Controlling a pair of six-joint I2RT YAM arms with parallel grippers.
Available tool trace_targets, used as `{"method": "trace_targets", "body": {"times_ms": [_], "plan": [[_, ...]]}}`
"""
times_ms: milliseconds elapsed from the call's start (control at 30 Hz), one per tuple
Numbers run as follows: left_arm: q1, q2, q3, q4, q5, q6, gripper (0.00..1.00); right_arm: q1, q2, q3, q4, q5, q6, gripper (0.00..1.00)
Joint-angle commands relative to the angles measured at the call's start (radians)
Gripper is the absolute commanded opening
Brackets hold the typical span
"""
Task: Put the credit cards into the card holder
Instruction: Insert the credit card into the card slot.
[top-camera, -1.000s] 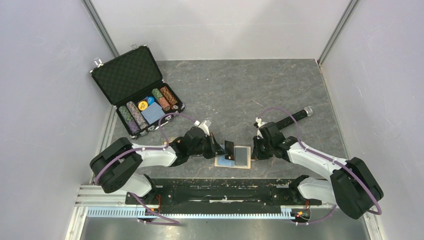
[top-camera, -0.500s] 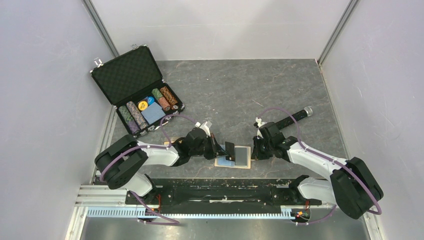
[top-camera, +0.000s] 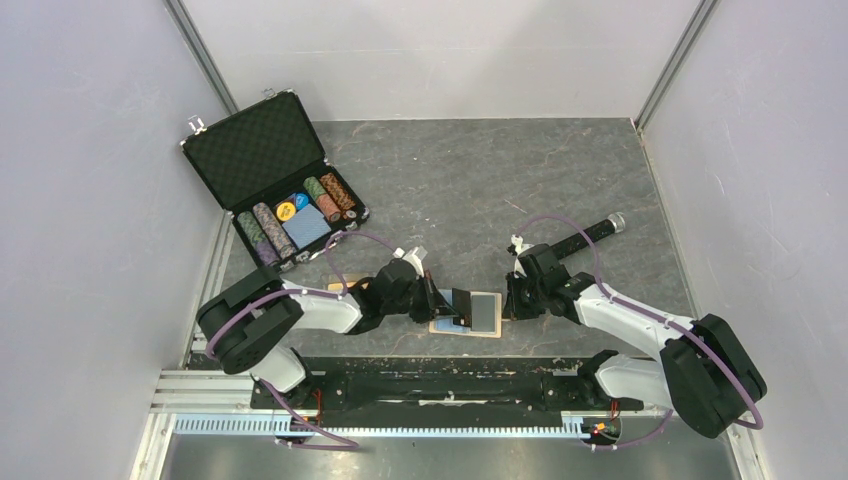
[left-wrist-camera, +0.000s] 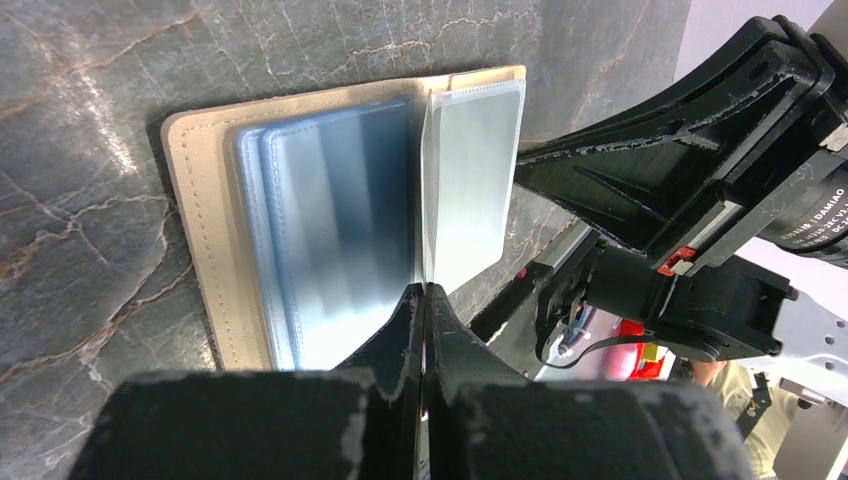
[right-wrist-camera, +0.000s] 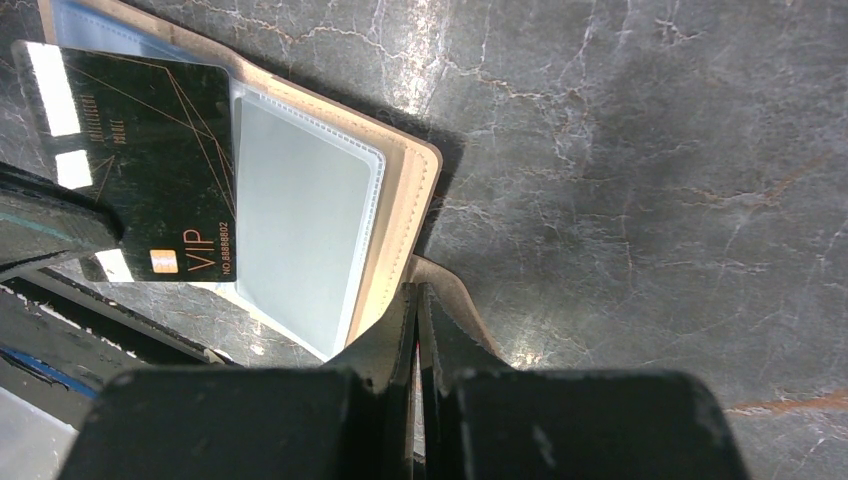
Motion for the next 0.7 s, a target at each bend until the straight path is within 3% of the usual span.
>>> {"method": "trace_targets", "body": {"times_ms": [0,667], "plan": [[-0.027,-0.002,0.004,0.032,-0.022,-0.045,0.02,-0.002,0.017,-0.024,0.01,0.012,-0.021,0.0],[-0.073,0.046,0.026,-0.01,-0.054,-0.077,0.02,-0.001,0.016,-0.025,0.012,0.009,-0.022,0.0]]}}
